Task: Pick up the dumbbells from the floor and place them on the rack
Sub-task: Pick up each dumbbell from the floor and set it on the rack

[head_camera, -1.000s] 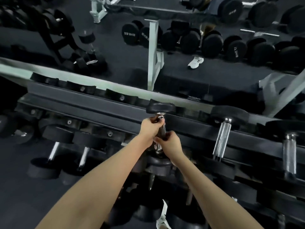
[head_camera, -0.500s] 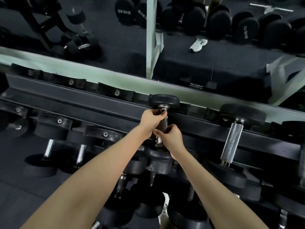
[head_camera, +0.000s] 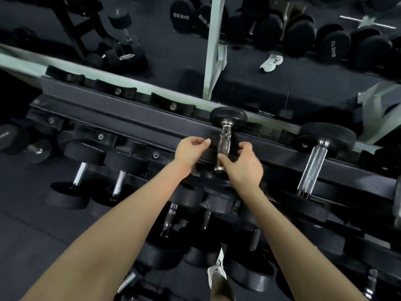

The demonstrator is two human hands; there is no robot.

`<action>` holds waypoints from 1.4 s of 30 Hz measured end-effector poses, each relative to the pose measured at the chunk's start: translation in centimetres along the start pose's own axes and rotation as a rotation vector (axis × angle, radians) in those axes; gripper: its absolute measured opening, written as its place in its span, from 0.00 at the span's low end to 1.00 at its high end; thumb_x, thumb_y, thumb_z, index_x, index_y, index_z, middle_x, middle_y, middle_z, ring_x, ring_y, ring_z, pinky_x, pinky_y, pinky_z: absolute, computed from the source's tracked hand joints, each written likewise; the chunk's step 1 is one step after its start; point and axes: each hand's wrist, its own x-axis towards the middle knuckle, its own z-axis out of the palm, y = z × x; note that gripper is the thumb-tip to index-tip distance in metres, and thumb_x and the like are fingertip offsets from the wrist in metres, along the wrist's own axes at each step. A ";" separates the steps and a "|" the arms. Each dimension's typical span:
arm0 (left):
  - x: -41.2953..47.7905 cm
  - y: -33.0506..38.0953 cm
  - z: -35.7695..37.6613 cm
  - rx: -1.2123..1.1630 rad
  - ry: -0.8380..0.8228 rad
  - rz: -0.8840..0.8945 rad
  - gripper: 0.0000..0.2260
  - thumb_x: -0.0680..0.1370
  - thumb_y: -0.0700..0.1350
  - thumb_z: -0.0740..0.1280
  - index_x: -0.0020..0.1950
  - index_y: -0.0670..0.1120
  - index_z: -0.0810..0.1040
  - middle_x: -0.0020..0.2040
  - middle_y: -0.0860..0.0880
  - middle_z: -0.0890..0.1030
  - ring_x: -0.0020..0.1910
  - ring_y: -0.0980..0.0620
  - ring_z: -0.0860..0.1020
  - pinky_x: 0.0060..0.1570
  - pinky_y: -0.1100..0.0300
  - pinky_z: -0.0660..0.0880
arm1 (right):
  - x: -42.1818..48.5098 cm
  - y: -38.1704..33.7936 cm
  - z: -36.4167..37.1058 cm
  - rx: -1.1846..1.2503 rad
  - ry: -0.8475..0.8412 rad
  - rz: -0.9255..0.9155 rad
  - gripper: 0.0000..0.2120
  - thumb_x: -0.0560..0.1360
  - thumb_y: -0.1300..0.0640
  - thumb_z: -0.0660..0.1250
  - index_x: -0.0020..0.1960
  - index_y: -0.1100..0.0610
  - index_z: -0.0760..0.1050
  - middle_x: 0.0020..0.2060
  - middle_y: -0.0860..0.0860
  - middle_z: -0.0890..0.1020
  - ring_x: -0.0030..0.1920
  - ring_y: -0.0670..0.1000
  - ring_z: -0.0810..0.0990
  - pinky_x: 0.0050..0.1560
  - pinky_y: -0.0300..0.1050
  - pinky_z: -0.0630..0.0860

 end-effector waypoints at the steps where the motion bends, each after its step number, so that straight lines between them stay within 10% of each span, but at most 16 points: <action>1: -0.9 -0.7 -0.8 -0.019 0.006 0.001 0.14 0.75 0.48 0.69 0.57 0.40 0.78 0.53 0.43 0.82 0.52 0.45 0.80 0.56 0.54 0.75 | -1.2 -0.1 -0.1 -0.022 0.048 -0.027 0.31 0.71 0.43 0.69 0.67 0.57 0.66 0.61 0.53 0.78 0.60 0.56 0.77 0.53 0.48 0.72; 5: -6.2 -4.5 -4.4 -0.079 0.029 0.021 0.08 0.76 0.47 0.68 0.51 0.44 0.76 0.40 0.49 0.78 0.36 0.54 0.74 0.37 0.64 0.71 | -7.8 0.0 0.3 -0.055 0.146 -0.133 0.29 0.72 0.43 0.69 0.66 0.56 0.67 0.61 0.52 0.78 0.60 0.56 0.75 0.55 0.50 0.72; 11: -16.9 -14.7 -9.6 -0.130 0.059 0.007 0.07 0.77 0.47 0.67 0.48 0.44 0.77 0.38 0.50 0.77 0.35 0.54 0.73 0.38 0.62 0.73 | -21.5 2.4 3.9 -0.029 0.095 -0.197 0.27 0.71 0.44 0.70 0.65 0.55 0.69 0.60 0.50 0.78 0.61 0.54 0.75 0.56 0.48 0.72; 21: -31.8 -39.9 -13.1 -0.246 0.159 -0.355 0.08 0.77 0.48 0.67 0.45 0.43 0.77 0.36 0.47 0.76 0.33 0.53 0.73 0.34 0.60 0.71 | -40.1 15.5 14.8 -0.291 -0.535 -0.237 0.24 0.72 0.45 0.70 0.62 0.56 0.73 0.57 0.50 0.80 0.57 0.52 0.78 0.54 0.43 0.70; 26: -36.3 -51.1 -10.3 -0.289 0.213 -0.576 0.08 0.77 0.46 0.66 0.41 0.43 0.77 0.32 0.48 0.74 0.30 0.52 0.71 0.31 0.61 0.70 | -43.9 22.9 20.6 -0.449 -0.776 -0.198 0.25 0.72 0.44 0.69 0.64 0.55 0.71 0.58 0.51 0.79 0.59 0.53 0.77 0.56 0.44 0.71; 31: -37.8 -62.5 -4.6 -0.295 0.271 -0.758 0.14 0.77 0.47 0.66 0.31 0.46 0.76 0.25 0.51 0.79 0.37 0.46 0.77 0.49 0.47 0.77 | -44.2 31.1 27.8 -0.533 -0.913 -0.158 0.24 0.71 0.43 0.69 0.63 0.53 0.71 0.55 0.50 0.80 0.57 0.52 0.78 0.54 0.44 0.73; 42: -26.6 -85.6 9.2 -0.615 0.450 -0.939 0.16 0.78 0.52 0.64 0.34 0.44 0.69 0.26 0.49 0.67 0.25 0.51 0.64 0.28 0.60 0.63 | -38.1 48.0 49.1 -0.635 -1.010 -0.243 0.28 0.71 0.42 0.70 0.65 0.54 0.70 0.62 0.53 0.78 0.64 0.55 0.74 0.59 0.46 0.71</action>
